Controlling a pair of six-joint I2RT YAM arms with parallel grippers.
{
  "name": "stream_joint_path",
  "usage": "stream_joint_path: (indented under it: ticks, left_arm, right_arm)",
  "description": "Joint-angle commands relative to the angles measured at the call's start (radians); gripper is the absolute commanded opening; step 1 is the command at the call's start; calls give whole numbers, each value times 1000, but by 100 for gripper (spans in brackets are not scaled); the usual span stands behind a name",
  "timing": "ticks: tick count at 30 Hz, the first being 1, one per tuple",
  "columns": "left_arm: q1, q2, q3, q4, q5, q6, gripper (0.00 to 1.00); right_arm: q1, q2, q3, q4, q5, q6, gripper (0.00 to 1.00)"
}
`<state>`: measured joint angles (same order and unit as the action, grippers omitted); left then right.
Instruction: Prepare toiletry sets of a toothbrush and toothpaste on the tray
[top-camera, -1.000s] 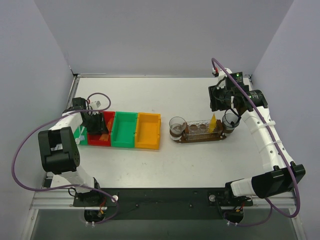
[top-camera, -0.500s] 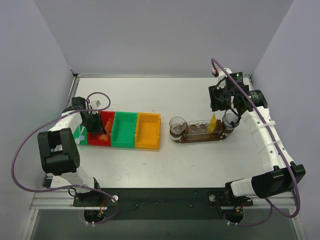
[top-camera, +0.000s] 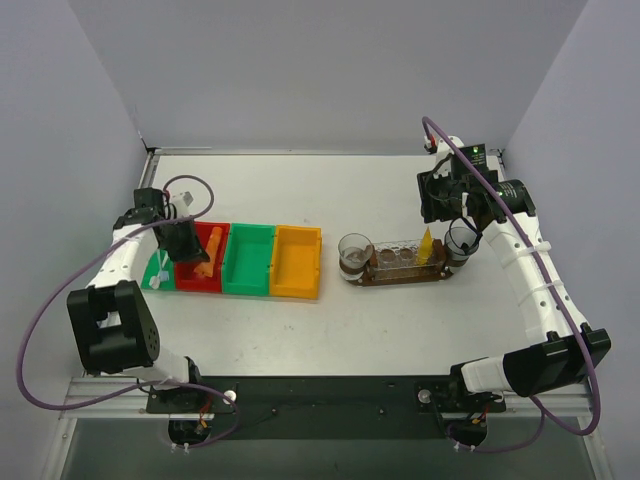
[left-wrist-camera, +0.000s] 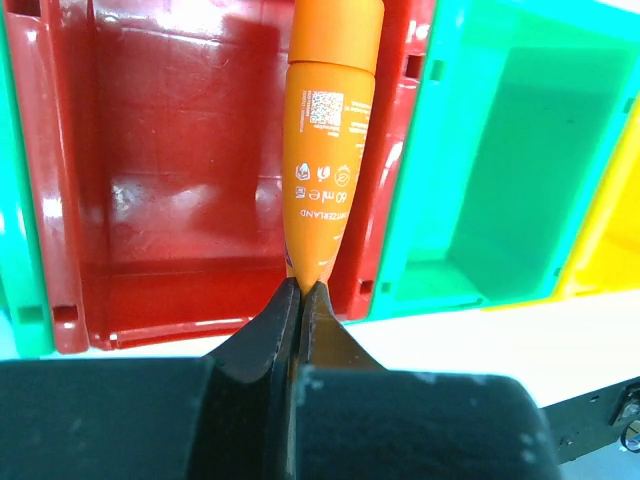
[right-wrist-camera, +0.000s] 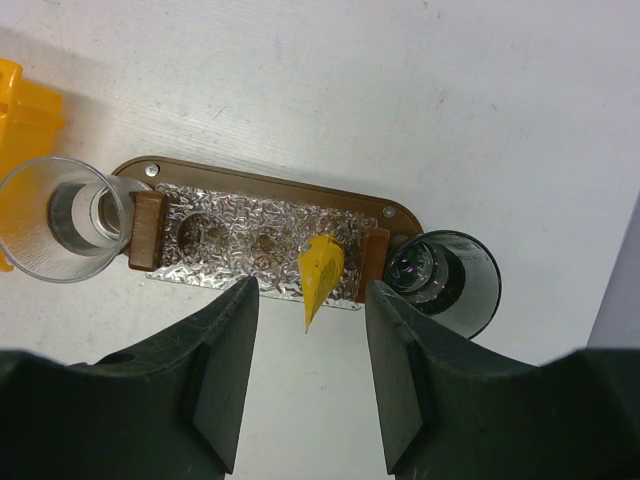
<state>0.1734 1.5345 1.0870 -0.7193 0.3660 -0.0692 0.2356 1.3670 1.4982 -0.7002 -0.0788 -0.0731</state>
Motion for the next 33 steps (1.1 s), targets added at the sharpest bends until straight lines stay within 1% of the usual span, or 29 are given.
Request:
stream_joint_path:
  ticks: [1, 6, 12, 15, 17, 18, 20, 21, 22, 23, 24, 25, 26, 27, 29, 30, 31, 33]
  left_arm:
    - [8, -92, 48, -14, 51, -44, 0]
    - [9, -157, 36, -72, 30, -43, 0]
    - [8, -272, 56, -127, -28, -55, 0]
    - [5, -373, 63, -117, -48, -128, 0]
    - [-3, -414, 50, -89, -50, -234, 0]
    - [-12, -456, 44, -74, -49, -316, 0]
    - [-53, -499, 18, -33, -68, -398, 0]
    - [-124, -537, -4, 12, -85, -437, 0]
    - [-164, -554, -12, 29, -111, -507, 0]
    - [-217, -565, -19, 59, -178, -539, 0]
    - [-321, -576, -30, 73, -208, -572, 0]
    - [-369, -580, -36, 87, -240, -628, 0]
    - [-423, -580, -41, 116, -266, -655, 0]
    - [-518, -576, -42, 130, -324, -700, 0]
    - [-615, -567, -42, 171, -360, -736, 0]
    - [-652, -556, -39, 184, -430, -751, 0]
    - [-726, -548, -35, 195, -450, -773, 0]
    - [-785, -525, -24, 218, -489, -788, 0]
  right_arm:
    - [5, -36, 27, -5, -15, 9, 42]
    - [28, -43, 34, -5, -19, 24, 42]
    - [94, -40, 79, -4, -29, 72, 41]
    - [151, -37, 103, 1, -32, 113, 42]
    - [182, -28, 115, 5, -67, 160, 42]
    - [191, -25, 128, 13, -76, 186, 42]
    - [218, -10, 138, 22, -99, 246, 42]
    - [229, -5, 149, 30, -107, 262, 42]
    - [240, 0, 154, 34, -111, 274, 42]
    - [255, 13, 158, 39, -119, 289, 42]
    - [286, 20, 165, 44, -121, 305, 42]
    - [301, 29, 172, 47, -125, 315, 42]
    - [312, 40, 175, 51, -147, 325, 42]
    - [336, 47, 177, 63, -162, 350, 42]
    - [355, 67, 175, 74, -200, 380, 42]
    - [378, 73, 174, 85, -205, 401, 42]
    - [390, 81, 174, 88, -213, 410, 42]
    - [413, 98, 174, 100, -229, 427, 42]
